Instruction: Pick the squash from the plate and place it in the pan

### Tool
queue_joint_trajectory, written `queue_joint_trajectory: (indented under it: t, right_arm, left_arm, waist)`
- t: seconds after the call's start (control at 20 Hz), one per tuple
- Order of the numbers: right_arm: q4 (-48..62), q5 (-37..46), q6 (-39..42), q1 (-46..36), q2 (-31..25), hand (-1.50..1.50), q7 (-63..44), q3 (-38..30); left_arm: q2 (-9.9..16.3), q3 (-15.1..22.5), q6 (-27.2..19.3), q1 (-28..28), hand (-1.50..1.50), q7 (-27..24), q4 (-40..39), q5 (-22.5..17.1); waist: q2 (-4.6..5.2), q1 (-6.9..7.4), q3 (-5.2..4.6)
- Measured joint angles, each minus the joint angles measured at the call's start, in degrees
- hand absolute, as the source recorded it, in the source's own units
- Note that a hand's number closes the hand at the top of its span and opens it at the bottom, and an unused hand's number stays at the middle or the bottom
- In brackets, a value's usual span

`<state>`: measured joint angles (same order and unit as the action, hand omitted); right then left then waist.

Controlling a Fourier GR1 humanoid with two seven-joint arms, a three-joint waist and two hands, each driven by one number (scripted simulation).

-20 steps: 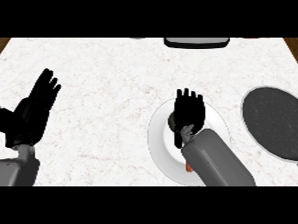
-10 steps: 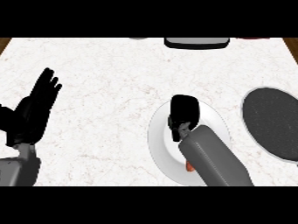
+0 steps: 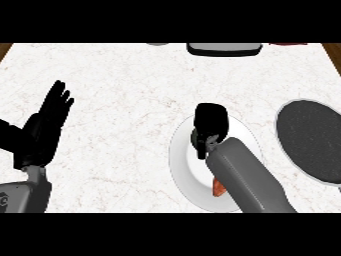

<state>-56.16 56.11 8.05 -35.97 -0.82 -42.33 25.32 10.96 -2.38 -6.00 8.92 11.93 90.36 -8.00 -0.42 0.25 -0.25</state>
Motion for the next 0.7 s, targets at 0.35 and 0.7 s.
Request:
queue_joint_trajectory:
  t: [0.35,0.7]
  right_arm:
    - [-21.7,-0.3,3.1,16.3,-3.7,1.50,5.8,9.6]
    - [-48.8,7.5,3.3,25.5,-14.6,1.50,4.0,16.4]
  left_arm:
    - [0.4,-1.3,-0.3,-1.4,0.00,0.3,0.5,0.1]
    - [1.4,-2.3,-0.2,-2.0,0.00,1.5,2.1,-0.3]
  waist:
    - [-0.48,-1.89,0.13]
    - [-0.64,-2.64,0.19]
